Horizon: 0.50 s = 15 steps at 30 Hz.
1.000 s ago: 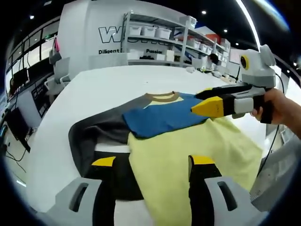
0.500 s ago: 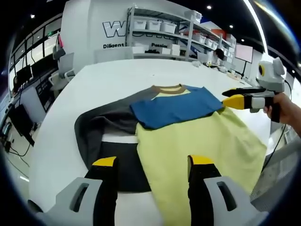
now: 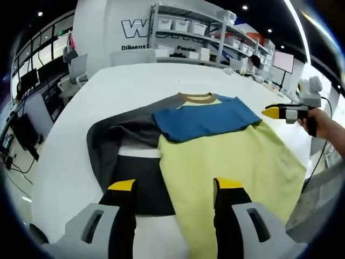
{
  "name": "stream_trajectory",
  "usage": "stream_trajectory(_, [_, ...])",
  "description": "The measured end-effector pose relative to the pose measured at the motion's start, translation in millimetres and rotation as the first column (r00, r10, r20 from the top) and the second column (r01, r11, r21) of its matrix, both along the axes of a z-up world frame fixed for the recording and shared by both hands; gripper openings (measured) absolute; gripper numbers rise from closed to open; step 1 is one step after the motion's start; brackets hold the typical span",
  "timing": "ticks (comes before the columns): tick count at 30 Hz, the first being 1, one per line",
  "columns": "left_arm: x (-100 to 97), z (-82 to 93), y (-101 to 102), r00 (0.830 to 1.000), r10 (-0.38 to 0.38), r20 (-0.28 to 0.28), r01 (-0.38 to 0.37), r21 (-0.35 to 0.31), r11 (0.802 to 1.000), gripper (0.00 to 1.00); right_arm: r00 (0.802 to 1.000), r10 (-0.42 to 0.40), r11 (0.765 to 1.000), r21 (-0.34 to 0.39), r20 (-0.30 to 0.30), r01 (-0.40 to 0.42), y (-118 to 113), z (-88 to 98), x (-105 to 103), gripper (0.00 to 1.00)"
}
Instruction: Fold the garment on the visible template until the final outline fits inside the template.
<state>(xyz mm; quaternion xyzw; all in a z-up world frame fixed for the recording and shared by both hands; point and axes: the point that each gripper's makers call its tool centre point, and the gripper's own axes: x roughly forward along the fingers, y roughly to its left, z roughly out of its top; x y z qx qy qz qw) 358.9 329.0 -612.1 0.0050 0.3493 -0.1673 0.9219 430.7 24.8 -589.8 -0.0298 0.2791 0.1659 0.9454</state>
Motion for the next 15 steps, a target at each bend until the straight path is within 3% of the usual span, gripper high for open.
stream_trajectory(5, [-0.2, -2.0, -0.7, 1.0, 0.0, -0.007, 0.0, 0.0, 1.0, 0.5, 1.0, -0.011, 1.0, -0.019, -0.014, 0.011, -9.6, -5.1, 0.0, 0.39])
stream_trajectory(6, [-0.9, -3.1, -1.9, 1.0, -0.005, -0.011, 0.005, 0.001, 1.0, 0.5, 0.998, -0.048, 0.998, -0.037, -0.034, 0.047, -24.1, -11.6, 0.4, 0.38])
stream_trajectory(10, [-1.8, -4.6, -1.8, 1.0, -0.004, -0.018, 0.004, 0.003, 1.0, 0.5, 0.996, -0.075, 0.997, -0.028, -0.045, 0.073, -37.2, -16.1, 1.6, 0.31])
stream_trajectory(15, [-2.0, -5.6, -2.3, 1.0, -0.007, -0.023, 0.007, 0.005, 1.0, 0.5, 0.995, -0.054, 0.998, 0.012, -0.078, 0.056, -33.0, -23.8, 3.0, 0.27])
